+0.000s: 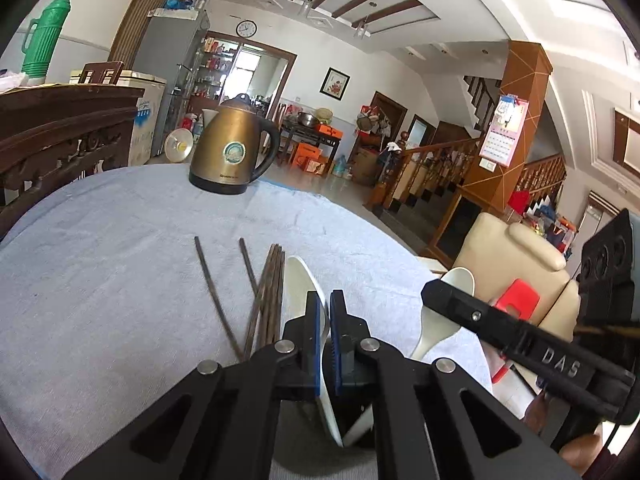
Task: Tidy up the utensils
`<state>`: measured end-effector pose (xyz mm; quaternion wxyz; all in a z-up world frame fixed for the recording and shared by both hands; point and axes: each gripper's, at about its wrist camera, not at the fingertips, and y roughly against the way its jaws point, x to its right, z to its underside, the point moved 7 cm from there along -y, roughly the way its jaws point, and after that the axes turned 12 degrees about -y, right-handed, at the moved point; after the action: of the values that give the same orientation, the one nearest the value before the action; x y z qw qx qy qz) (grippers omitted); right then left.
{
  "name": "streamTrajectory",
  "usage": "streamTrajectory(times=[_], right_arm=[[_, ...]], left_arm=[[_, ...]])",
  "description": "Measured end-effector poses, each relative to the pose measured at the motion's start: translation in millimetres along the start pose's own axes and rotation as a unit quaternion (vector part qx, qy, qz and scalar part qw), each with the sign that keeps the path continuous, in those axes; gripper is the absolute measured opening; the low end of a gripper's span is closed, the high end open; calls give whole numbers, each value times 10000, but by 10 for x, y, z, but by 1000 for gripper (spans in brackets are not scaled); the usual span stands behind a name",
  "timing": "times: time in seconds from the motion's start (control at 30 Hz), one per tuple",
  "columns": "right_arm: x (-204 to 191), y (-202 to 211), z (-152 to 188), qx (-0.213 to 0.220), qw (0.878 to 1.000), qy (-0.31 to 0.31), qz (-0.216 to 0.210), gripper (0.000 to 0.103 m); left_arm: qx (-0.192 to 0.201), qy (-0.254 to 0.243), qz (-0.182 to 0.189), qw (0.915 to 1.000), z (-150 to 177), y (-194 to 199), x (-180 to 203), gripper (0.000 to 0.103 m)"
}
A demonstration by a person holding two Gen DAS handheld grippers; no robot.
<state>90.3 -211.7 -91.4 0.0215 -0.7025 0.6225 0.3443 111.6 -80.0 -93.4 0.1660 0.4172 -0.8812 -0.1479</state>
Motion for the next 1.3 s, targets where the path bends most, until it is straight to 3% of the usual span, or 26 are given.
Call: streamTrajectory(times=[0.07, 0.2, 0.3, 0.37, 0.43, 0.67, 0.8, 0.97, 1.23, 1.3], right_arm=[[-3, 14, 14, -111, 9999, -58, -74, 17], [5, 132, -54, 77, 9991, -286, -290, 65], [72, 230, -164, 376, 9982, -402, -244, 65], [145, 221, -207, 378, 9977, -529, -202, 63], [246, 188, -229, 316, 9970, -685, -146, 53], [552, 105, -293, 145, 9932, -1151, 89, 49], [599, 241, -460, 277, 9909, -1314, 20, 49], [496, 593, -780, 631, 9869, -1458, -269, 49], [206, 1305, -1395, 1110, 9807, -1354, -875, 49], [128, 1505, -1565, 1226, 9800, -1252, -940, 49]], left_arm=[[-51, -90, -38, 9999, 38, 67, 2, 7], [-223, -120, -132, 9996, 143, 180, -64, 14], [-322, 84, -146, 9993, 197, 254, -214, 14], [-315, 202, -230, 9990, 197, 293, -330, 14], [-327, 307, -322, 9985, 192, 304, -439, 14], [-590, 467, -785, 9941, 113, 324, -794, 14], [-536, 69, -1124, 9922, -120, 497, -788, 14], [-25, -769, -1484, 9859, -618, 915, -529, 15], [597, -1945, -1624, 9655, -1599, 1734, 218, 17], [736, -2181, -1666, 9588, -1886, 1984, 452, 23]])
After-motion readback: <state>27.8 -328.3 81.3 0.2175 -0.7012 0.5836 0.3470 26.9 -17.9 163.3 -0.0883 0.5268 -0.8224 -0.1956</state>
